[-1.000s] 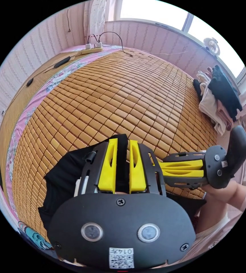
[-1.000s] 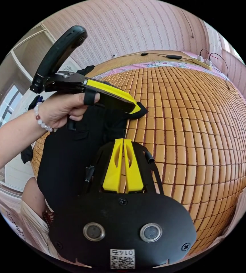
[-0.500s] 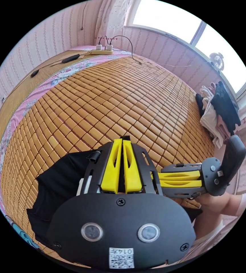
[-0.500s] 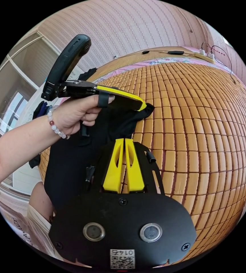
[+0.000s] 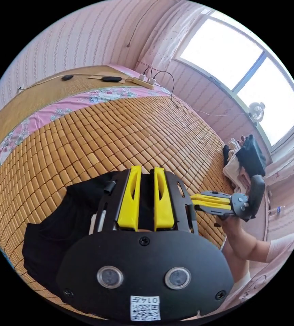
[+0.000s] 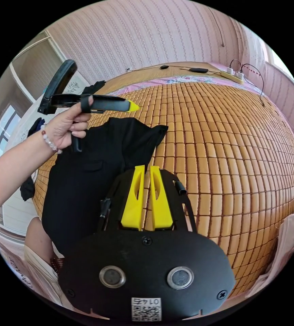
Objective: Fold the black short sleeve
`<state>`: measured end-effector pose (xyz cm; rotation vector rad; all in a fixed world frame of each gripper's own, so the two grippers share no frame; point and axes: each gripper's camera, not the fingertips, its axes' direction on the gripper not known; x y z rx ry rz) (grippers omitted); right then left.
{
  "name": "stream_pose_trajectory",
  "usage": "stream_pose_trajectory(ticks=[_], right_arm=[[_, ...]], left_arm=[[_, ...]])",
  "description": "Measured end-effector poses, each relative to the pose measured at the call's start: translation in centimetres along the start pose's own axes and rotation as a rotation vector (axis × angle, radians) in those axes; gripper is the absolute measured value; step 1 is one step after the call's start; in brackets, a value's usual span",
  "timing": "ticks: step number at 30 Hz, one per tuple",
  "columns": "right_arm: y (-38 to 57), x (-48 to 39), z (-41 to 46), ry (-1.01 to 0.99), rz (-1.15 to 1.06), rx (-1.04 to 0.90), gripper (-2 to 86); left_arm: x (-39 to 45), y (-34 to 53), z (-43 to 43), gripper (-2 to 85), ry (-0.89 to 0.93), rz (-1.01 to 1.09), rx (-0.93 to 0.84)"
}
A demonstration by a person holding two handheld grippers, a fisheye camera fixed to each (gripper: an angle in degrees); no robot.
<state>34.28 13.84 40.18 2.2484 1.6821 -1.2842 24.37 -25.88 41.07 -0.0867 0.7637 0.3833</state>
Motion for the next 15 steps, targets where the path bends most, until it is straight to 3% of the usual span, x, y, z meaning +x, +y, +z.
stream_pose_trajectory(ticks=[4,8,15], right_arm=[[0.2,-2.3,-1.5,0.008,-0.094,0.042,0.9],[-0.8,-8.8,0.4,-0.076,-0.206,-0.036,0.8],[-6.7,-28.8,7.4,-0.267,-0.519,-0.191,2.1]], left_arm=[[-4.9,11.5,-12.9,5.8,-0.15,-0.027,0.057],[-10.2,26.2,-21.1,5.1,-0.338,-0.21,-0.017],[-16.2,40.7,-26.2,4.6,-0.31,-0.499,0.03]])
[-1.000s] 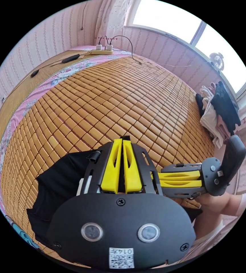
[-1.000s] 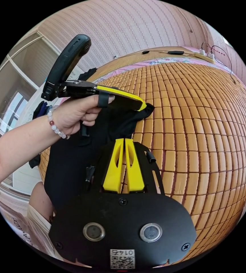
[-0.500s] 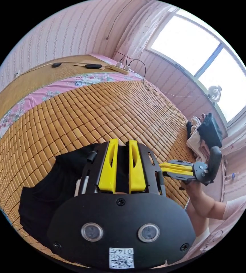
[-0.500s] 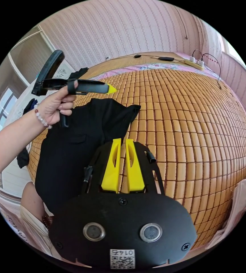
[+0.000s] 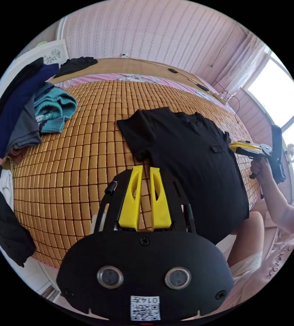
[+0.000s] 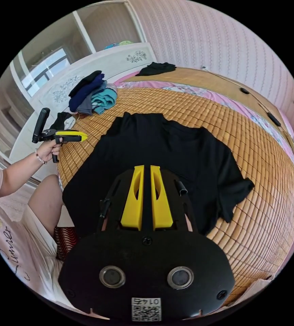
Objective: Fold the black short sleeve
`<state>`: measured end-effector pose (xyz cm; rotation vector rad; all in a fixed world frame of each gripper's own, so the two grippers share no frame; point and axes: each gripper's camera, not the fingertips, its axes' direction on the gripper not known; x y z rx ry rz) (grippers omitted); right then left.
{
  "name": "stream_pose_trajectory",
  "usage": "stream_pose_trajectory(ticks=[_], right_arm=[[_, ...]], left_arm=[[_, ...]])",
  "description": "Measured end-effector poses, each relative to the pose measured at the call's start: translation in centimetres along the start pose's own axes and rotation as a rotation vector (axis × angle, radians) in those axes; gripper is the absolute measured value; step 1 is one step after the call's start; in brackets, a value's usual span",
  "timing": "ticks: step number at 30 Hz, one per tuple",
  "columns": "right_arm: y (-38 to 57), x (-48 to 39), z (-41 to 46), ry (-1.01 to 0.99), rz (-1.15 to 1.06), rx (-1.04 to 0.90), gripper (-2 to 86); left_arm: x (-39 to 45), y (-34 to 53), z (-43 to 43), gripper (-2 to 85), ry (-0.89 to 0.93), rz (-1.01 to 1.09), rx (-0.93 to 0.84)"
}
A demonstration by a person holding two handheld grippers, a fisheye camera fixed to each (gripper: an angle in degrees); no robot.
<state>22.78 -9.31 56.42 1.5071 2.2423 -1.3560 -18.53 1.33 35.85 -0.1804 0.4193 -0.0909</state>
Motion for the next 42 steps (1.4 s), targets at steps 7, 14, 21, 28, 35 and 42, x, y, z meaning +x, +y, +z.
stream_pose_trajectory(ticks=[7,14,21,28,35,42], right_arm=[[-13.9,-7.9,9.9,-0.019,-0.122,-0.114,3.4],[-24.0,-13.1,19.8,0.117,-0.204,-0.24,5.6],[-27.3,-13.7,25.6,0.198,-0.161,-0.291,6.7],[-26.7,-10.0,22.1,0.071,-0.071,-0.145,-0.3],[-17.8,-0.6,9.6,-0.071,0.177,0.178,-0.3],[-8.6,5.9,10.6,0.091,0.323,-0.056,1.0]], left_arm=[[-5.3,0.6,1.1,4.6,0.106,-0.15,0.078],[-8.6,-0.9,2.2,6.0,0.144,-0.218,0.092],[-9.2,-0.5,2.6,3.0,0.083,-0.164,0.053],[-8.9,-0.1,1.3,-0.8,0.098,-0.119,0.075],[-3.2,0.9,-4.0,2.8,0.277,0.204,0.26],[0.4,2.4,-2.3,6.5,0.242,0.284,0.111]])
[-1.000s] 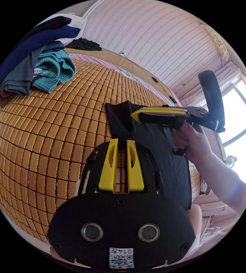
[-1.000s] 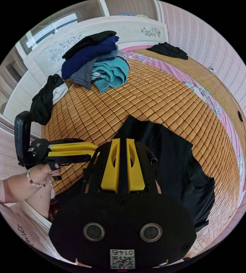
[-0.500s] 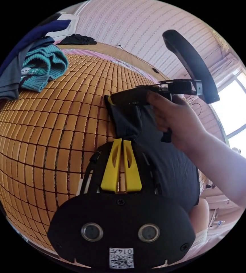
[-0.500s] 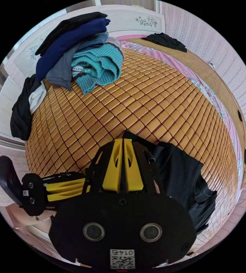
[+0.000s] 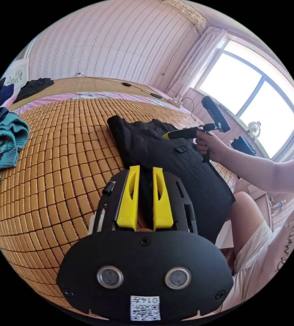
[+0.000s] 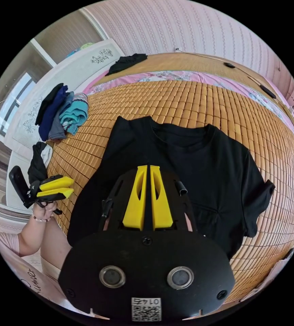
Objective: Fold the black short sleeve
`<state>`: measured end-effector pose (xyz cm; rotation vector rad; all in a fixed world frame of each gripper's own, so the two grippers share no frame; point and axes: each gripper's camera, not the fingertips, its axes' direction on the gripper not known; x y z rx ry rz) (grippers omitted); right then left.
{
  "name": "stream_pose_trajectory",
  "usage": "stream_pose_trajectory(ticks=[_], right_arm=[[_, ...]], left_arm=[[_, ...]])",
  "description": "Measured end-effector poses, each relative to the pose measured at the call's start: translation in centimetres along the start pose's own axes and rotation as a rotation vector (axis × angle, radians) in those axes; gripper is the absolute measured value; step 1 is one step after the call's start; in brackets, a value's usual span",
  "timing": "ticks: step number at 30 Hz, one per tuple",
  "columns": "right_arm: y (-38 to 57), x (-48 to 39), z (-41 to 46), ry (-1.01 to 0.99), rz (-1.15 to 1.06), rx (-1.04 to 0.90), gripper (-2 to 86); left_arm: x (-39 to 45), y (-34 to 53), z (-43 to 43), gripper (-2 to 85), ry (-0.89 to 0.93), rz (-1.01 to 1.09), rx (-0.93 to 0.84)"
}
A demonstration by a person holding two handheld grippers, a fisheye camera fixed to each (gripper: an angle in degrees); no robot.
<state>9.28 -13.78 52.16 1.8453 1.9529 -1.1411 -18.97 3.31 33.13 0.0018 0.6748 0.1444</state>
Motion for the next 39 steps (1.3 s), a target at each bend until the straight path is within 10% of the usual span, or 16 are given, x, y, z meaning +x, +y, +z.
stream_pose_trajectory(ticks=[28,39], right_arm=[[-13.6,-4.2,4.4,0.025,-0.274,-0.069,6.9],[14.1,16.7,-14.4,0.253,0.149,0.217,7.2]], left_arm=[[2.1,-4.3,10.1,4.4,-0.133,0.026,-0.241],[7.4,-3.4,6.0,4.8,-0.043,0.181,-0.233]])
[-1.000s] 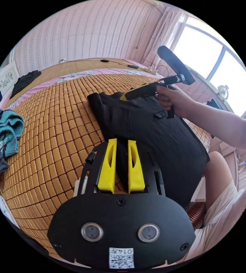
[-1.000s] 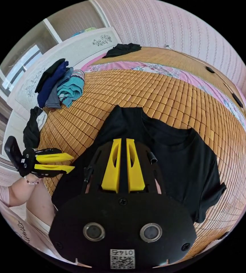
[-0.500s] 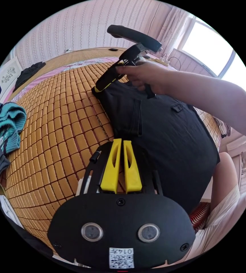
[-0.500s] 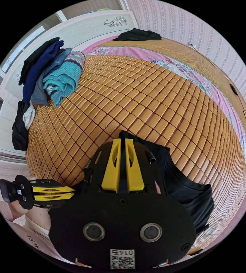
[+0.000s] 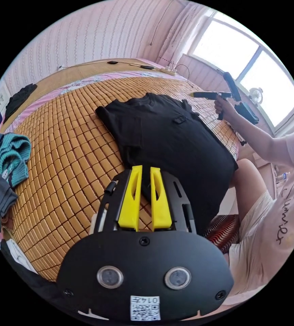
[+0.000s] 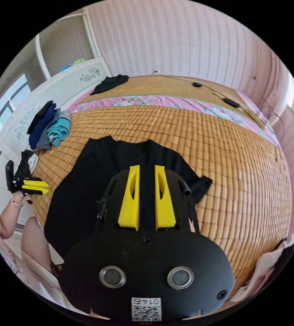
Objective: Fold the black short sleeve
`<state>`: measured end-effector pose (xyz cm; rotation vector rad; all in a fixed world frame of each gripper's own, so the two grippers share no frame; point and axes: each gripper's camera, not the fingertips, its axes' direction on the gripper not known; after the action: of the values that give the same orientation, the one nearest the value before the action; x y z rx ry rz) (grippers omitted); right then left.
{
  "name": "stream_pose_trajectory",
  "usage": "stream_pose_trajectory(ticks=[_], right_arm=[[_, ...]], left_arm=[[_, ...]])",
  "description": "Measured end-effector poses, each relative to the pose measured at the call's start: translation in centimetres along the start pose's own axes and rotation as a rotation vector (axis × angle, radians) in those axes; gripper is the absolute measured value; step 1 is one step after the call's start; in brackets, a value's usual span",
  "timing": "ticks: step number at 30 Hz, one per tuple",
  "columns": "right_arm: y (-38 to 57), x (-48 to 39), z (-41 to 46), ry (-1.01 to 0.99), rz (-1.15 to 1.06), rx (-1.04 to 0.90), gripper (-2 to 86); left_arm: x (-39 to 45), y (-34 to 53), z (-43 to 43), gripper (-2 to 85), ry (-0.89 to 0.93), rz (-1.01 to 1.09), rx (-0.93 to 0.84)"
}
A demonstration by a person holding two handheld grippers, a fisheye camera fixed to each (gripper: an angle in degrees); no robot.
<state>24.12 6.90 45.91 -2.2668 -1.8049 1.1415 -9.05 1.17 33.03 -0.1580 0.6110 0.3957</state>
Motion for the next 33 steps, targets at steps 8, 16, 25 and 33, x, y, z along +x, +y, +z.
stream_pose_trajectory(ticks=[8,16,25,33], right_arm=[[9.2,9.6,-0.7,-0.066,0.239,-0.015,7.4],[9.2,10.9,0.6,-0.139,0.197,0.019,7.5],[9.6,12.6,1.7,-0.22,0.195,-0.022,1.7],[9.1,13.1,0.9,-0.224,0.183,0.003,0.1]], left_arm=[[8.5,-16.6,6.5,3.9,0.066,0.197,0.044],[16.9,-32.7,19.5,3.9,0.141,0.294,-0.031],[21.4,-42.3,31.9,6.5,0.082,0.226,-0.164],[17.9,-41.2,30.2,-0.7,0.098,0.18,-0.069]])
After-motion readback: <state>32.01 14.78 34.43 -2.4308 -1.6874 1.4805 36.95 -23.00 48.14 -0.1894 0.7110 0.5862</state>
